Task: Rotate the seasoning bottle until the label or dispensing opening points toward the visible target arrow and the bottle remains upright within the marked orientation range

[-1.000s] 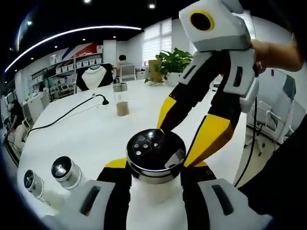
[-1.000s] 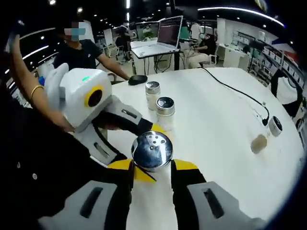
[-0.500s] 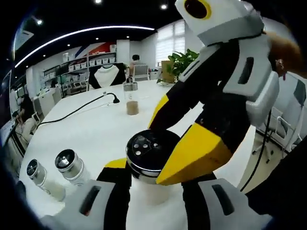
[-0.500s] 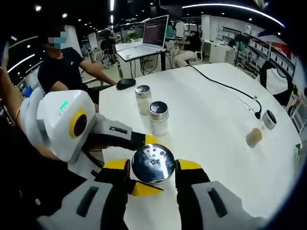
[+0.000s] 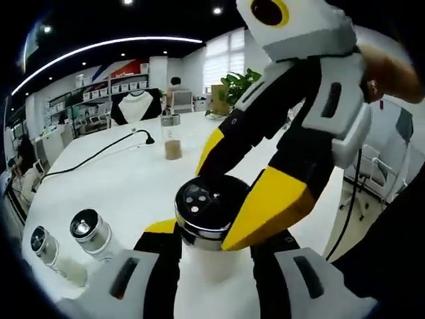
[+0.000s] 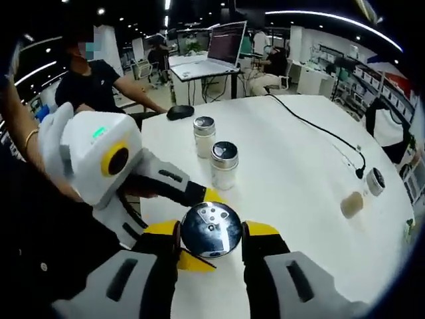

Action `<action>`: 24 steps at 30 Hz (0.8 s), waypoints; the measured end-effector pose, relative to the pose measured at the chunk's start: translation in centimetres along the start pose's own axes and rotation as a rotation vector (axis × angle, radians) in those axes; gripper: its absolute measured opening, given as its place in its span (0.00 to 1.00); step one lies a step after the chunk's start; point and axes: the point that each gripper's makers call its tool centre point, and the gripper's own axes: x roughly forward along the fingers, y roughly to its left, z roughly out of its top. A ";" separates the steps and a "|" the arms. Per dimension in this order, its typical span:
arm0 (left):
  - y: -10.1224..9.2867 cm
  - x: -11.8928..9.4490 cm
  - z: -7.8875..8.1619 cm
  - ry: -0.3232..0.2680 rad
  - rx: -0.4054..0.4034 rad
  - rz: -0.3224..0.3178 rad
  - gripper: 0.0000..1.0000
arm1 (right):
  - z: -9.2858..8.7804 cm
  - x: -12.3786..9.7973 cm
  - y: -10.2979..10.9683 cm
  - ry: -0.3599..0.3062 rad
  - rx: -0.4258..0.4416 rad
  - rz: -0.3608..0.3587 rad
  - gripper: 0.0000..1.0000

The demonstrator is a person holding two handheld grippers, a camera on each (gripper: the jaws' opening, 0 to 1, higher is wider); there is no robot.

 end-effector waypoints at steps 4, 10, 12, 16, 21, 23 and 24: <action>0.0 -0.3 -0.4 0.032 0.065 -0.060 0.43 | 0.1 0.1 0.1 0.033 -0.058 0.055 0.34; -0.1 -0.5 -0.6 0.051 0.118 -0.139 0.43 | 0.1 0.3 0.7 0.090 -0.196 0.152 0.34; 0.2 -0.6 -1.0 0.065 0.145 -0.173 0.43 | 0.1 0.3 0.8 0.104 -0.222 0.169 0.34; 0.0 -0.7 -1.6 0.085 0.197 -0.214 0.42 | 0.1 0.4 1.1 0.135 -0.302 0.232 0.34; -0.6 -1.0 -1.8 0.071 0.127 -0.278 0.42 | -0.1 0.4 1.8 0.178 -0.458 0.338 0.34; -0.7 -1.1 -1.8 0.072 0.141 -0.276 0.43 | 0.0 0.4 2.1 0.181 -0.498 0.361 0.34; -0.8 -1.2 -1.8 0.073 0.144 -0.281 0.43 | 0.0 0.3 2.2 0.184 -0.512 0.370 0.34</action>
